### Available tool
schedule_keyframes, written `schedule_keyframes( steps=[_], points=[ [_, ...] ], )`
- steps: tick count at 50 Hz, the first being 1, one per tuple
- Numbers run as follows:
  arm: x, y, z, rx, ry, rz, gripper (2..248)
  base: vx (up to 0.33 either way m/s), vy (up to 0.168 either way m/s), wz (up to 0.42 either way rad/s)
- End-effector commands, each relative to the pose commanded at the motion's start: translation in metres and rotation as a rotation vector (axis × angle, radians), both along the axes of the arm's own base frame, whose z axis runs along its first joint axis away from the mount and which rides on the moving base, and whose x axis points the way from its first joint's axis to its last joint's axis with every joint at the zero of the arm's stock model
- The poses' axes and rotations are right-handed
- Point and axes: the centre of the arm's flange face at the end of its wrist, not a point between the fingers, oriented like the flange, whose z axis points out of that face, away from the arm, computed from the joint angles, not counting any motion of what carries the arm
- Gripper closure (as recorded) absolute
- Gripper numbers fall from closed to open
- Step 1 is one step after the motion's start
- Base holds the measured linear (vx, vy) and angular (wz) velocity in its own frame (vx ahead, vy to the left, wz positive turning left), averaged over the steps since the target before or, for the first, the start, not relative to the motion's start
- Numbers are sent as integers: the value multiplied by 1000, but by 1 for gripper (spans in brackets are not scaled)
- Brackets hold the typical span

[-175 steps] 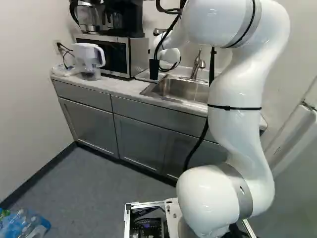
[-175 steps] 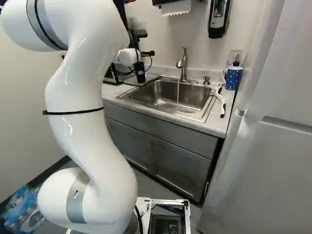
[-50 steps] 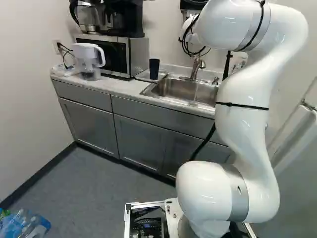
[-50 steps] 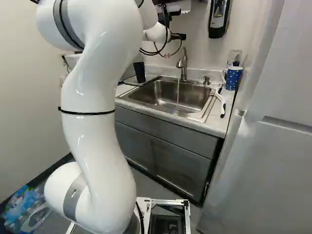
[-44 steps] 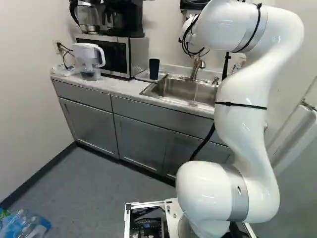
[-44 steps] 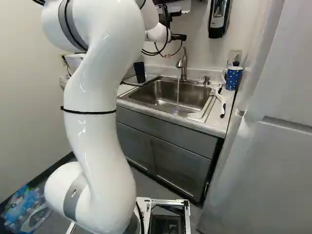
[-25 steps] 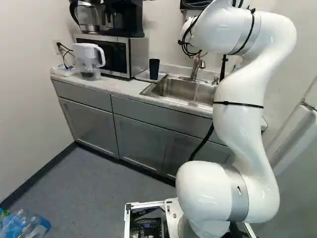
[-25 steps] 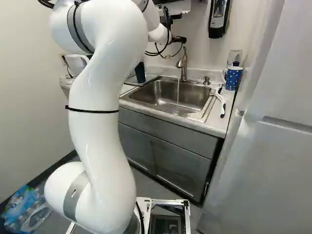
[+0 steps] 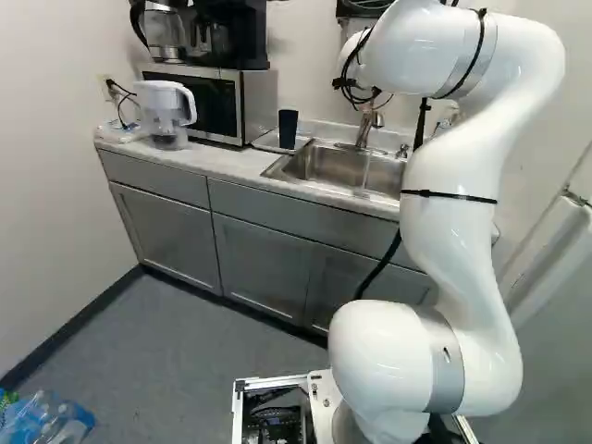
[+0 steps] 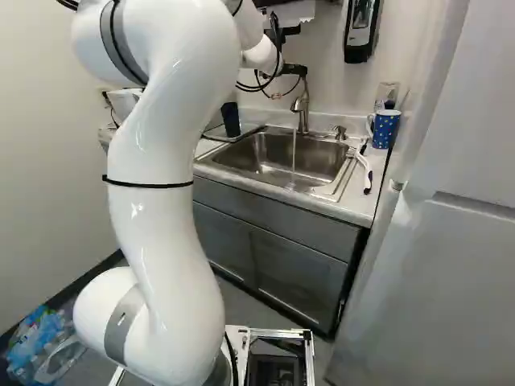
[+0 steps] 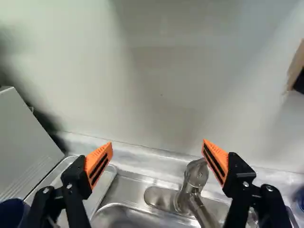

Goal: Rinse the cup and place it in the tray

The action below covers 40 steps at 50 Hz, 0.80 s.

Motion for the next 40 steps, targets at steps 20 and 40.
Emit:
schedule_keyframes(
  steps=[20, 40],
  points=[
    [-17, 1, -4, 20, 76, 2, 3, 0, 0, 0],
    [-41, -5, -1, 23, 87, -15, 3, 0, 0, 0]
  ],
)
